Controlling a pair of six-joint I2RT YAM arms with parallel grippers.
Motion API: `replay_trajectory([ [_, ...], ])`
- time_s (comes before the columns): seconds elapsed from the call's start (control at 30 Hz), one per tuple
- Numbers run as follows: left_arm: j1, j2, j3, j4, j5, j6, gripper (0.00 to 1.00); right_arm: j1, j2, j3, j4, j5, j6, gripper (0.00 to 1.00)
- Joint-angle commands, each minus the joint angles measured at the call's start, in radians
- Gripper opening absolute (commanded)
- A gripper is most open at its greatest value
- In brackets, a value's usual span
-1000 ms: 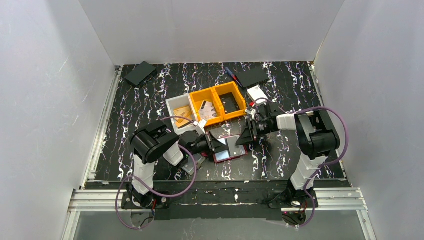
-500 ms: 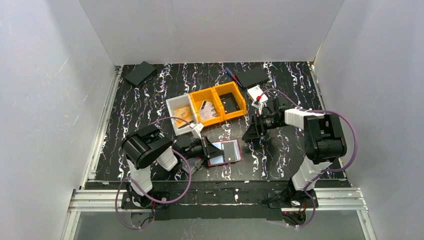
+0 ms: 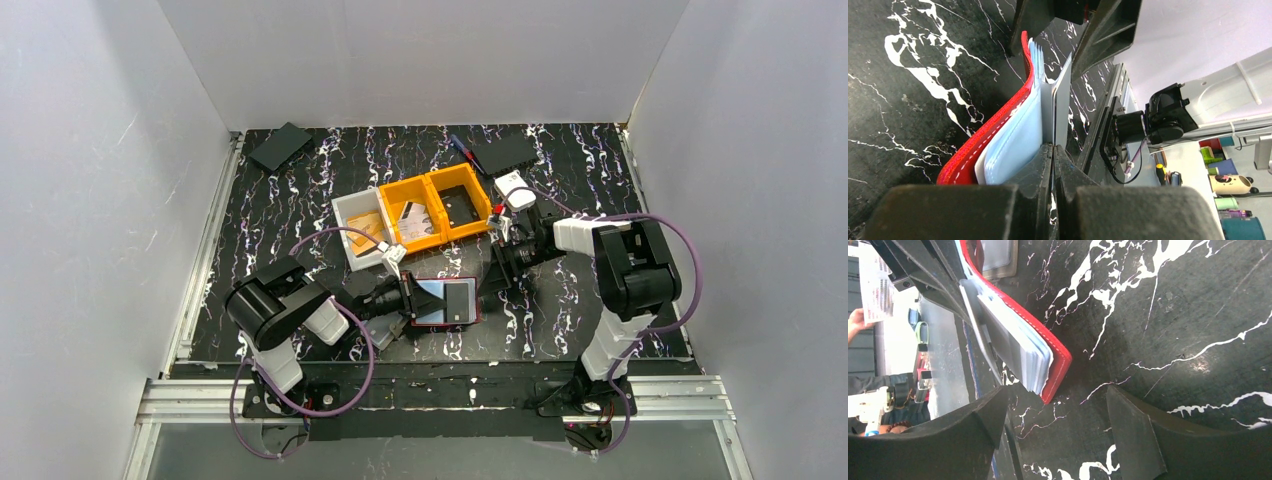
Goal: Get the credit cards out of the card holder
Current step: Remove the credit card from the card holder.
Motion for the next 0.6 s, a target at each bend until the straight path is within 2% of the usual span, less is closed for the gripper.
replay_trajectory([
  [0.0,-0.002,-0.048,0.003,0.029,0.038,0.043,0.0,0.005,0.032,0.01,-0.002,-0.001,-0.035,0.8],
  [0.23,-0.002,-0.048,0.02,0.031,0.069,0.038,0.0,0.048,0.07,0.012,-0.004,-0.05,-0.054,0.76],
  [0.43,-0.003,-0.048,0.029,0.032,0.086,0.033,0.0,0.052,0.117,0.037,-0.049,-0.102,-0.087,0.62],
  [0.57,-0.003,-0.046,0.035,0.034,0.093,0.024,0.0,0.052,0.114,0.039,-0.074,-0.162,-0.116,0.61],
])
